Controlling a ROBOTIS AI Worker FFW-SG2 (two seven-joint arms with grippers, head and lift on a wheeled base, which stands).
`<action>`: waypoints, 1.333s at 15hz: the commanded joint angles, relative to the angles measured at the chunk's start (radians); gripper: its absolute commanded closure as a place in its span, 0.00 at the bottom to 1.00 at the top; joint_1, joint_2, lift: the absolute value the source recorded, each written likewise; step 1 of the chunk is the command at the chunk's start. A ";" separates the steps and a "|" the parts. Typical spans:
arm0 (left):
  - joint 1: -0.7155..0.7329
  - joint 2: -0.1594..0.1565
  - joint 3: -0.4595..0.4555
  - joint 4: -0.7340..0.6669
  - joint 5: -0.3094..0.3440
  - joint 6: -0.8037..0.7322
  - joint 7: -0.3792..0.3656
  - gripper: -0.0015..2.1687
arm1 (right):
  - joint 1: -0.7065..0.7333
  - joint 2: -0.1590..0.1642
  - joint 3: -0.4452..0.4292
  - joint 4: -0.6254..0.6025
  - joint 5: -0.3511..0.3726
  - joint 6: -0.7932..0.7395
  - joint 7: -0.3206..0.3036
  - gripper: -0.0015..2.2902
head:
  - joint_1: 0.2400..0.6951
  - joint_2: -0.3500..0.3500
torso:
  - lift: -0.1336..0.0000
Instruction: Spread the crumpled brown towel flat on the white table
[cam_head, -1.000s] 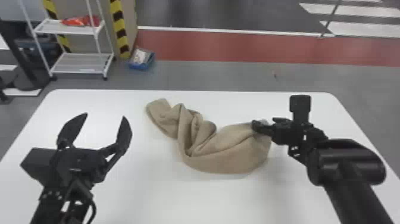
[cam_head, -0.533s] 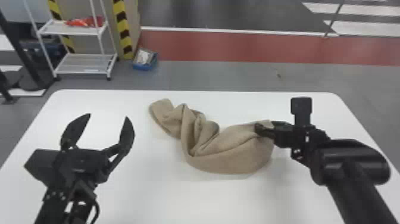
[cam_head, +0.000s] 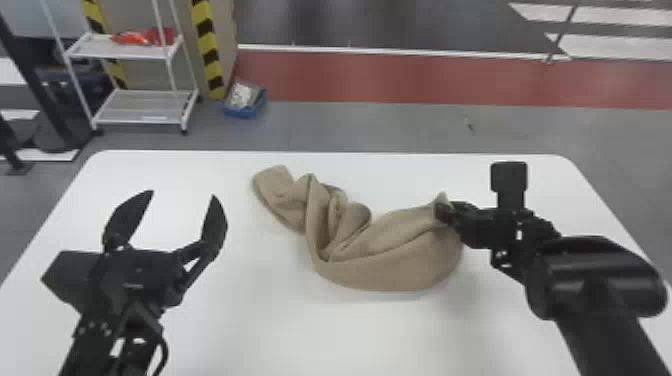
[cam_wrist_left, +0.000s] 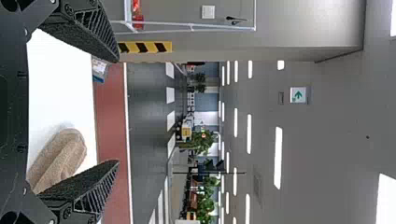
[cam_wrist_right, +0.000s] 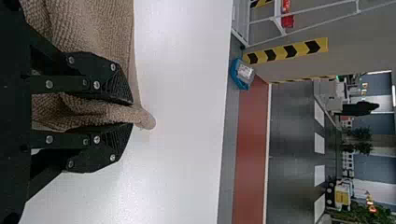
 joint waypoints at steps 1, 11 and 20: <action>0.000 -0.002 0.002 0.000 0.000 0.000 0.000 0.06 | 0.051 0.000 -0.004 -0.154 -0.007 0.014 0.000 0.42 | 1.00 0.43 | 0.07; -0.031 -0.008 -0.015 0.042 0.000 -0.006 -0.002 0.06 | 0.427 -0.074 -0.507 -0.892 -0.382 0.238 0.000 0.42 | 0.98 0.38 | 0.07; -0.086 -0.009 -0.061 0.079 0.001 0.015 -0.006 0.06 | 0.522 -0.066 -0.737 -0.639 -0.467 0.088 0.008 0.42 | 1.00 0.00 | 0.07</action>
